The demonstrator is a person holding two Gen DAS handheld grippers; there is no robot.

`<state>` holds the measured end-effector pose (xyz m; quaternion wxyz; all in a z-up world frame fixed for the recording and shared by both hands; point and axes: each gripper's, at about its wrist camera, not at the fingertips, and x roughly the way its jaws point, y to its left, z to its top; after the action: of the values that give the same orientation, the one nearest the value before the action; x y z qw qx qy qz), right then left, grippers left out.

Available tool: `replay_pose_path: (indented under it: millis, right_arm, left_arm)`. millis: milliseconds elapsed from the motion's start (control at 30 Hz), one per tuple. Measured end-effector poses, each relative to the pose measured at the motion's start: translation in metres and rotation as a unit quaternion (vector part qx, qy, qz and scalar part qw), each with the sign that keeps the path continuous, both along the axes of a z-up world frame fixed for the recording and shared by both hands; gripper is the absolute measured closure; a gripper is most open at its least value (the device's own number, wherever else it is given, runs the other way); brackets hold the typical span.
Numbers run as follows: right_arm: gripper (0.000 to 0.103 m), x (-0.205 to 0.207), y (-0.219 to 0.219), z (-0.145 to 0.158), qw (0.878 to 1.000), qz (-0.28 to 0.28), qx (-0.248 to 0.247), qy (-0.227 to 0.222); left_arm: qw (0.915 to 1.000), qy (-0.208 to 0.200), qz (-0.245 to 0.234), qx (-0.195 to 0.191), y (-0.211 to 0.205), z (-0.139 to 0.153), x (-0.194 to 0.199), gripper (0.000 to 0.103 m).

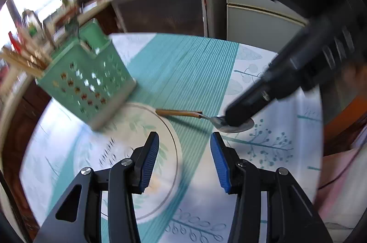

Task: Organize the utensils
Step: 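Lift the gold-handled spoon with the right tool toward the left tool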

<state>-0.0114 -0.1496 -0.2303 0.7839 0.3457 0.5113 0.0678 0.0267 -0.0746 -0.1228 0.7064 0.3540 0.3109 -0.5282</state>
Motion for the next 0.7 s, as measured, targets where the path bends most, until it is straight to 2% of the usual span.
replay_pose_path:
  millis: [133,333,500,700]
  right_arm:
    - [0.102,0.0,-0.016,0.001,0.996,-0.045,0.073,0.014]
    - [0.102,-0.002,-0.032,-0.004,0.978,-0.09,0.186,0.028]
    - [0.102,-0.003,-0.032,0.001,0.967,-0.099,0.232,0.03]
    - [0.102,-0.003,-0.036,-0.003,0.952,-0.102,0.286,0.039]
  left_arm:
    - [0.9986,-0.053,-0.002,-0.01,-0.004,-0.004,-0.013,0.058]
    - [0.9971,-0.069,0.018,-0.025,-0.006,-0.005,-0.009,0.058]
    - [0.9964,-0.075,0.021,-0.034,-0.006,-0.002,-0.009,0.065]
    - [0.9929,-0.108,-0.001,-0.05,-0.004,0.0,-0.024,0.073]
